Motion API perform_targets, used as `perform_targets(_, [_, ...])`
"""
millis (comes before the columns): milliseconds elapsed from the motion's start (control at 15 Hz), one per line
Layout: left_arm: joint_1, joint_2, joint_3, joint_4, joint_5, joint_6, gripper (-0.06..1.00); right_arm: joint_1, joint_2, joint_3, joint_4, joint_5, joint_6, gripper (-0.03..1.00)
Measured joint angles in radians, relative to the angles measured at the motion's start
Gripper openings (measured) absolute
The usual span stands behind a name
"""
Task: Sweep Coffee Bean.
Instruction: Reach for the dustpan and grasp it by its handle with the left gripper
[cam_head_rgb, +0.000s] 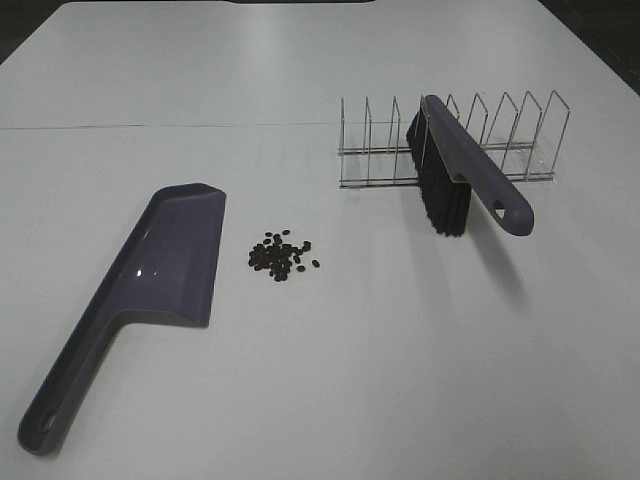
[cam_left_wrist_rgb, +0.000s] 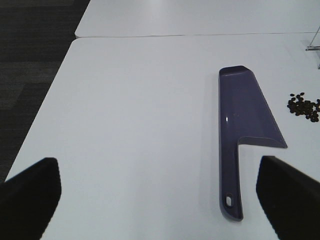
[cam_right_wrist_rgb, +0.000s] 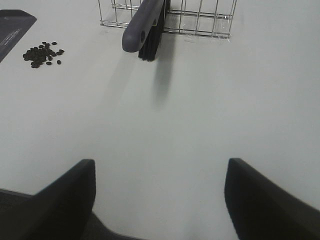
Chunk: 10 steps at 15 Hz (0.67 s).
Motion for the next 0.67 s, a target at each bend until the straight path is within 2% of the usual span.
perform_targets(267, [0.0,0.148,-0.032,0.023,0.057,0.0,0.99,0.0,0.0,0.0,0.0,0.0,0.0,0.63])
perform_targets(400, [0.0,0.316,-0.063,0.061,0.125,0.0,0.99,0.0,0.0,0.0,0.0,0.0,0.0,0.63])
perform_targets(600, [0.0,0.571,-0.094,0.071,0.146,0.0,0.99,0.0,0.0,0.0,0.0,0.0,0.0,0.63])
perform_targets(667, [-0.001,0.783,-0.145,0.071,0.144,-0.005,0.99,0.0,0.0,0.0,0.0,0.0,0.0,0.63])
